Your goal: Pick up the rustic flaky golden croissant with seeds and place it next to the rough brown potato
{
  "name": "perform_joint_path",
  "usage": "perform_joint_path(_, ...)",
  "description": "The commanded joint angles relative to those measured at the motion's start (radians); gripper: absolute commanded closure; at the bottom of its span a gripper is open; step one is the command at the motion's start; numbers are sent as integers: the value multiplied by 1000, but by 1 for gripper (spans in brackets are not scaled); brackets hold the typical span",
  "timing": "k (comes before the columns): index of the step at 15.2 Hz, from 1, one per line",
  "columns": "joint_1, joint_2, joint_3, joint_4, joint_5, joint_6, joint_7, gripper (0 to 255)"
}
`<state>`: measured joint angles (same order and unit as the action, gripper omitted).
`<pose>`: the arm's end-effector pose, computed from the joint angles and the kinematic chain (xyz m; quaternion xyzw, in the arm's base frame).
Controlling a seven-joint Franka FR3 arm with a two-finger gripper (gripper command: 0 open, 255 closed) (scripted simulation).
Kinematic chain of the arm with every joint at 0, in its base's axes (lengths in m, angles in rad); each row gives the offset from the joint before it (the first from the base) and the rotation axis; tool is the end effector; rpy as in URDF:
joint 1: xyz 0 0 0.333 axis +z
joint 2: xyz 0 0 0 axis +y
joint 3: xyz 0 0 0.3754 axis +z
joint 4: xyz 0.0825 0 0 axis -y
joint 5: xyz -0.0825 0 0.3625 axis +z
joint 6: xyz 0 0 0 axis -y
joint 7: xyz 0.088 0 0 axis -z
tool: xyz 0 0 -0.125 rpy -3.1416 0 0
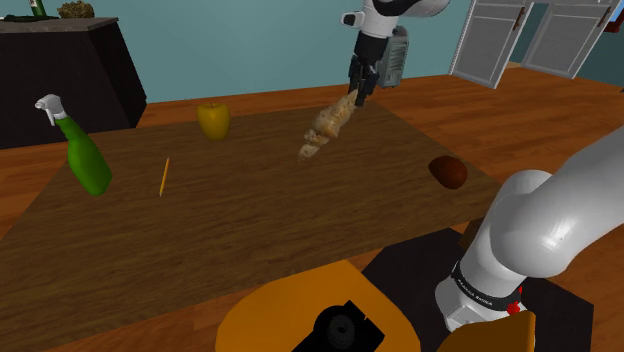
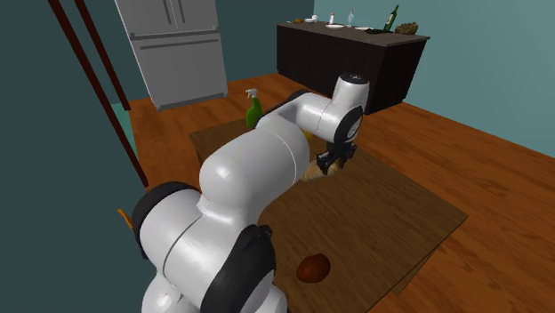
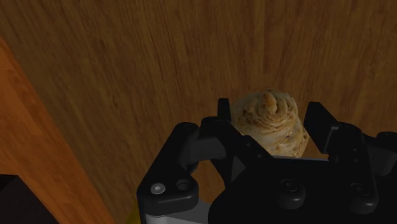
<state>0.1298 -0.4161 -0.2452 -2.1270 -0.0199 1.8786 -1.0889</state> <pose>0.4004 -0.0691 0.6262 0.8765 0.4734 0.0868 0.0111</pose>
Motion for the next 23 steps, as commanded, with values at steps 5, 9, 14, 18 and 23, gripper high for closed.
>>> perform_joint_path(5, -51, -41, -102, -12, -32, -28, -139, 255)
perform_joint_path(9, -81, -43, -176, 4, -50, -45, -235, 255)
perform_joint_path(14, -111, -19, -276, 48, -63, -65, -362, 255)
perform_joint_path(18, -126, 16, -351, 96, -62, -78, -456, 255)
perform_joint_path(23, -129, 11, -359, 26, -67, -12, -460, 255)
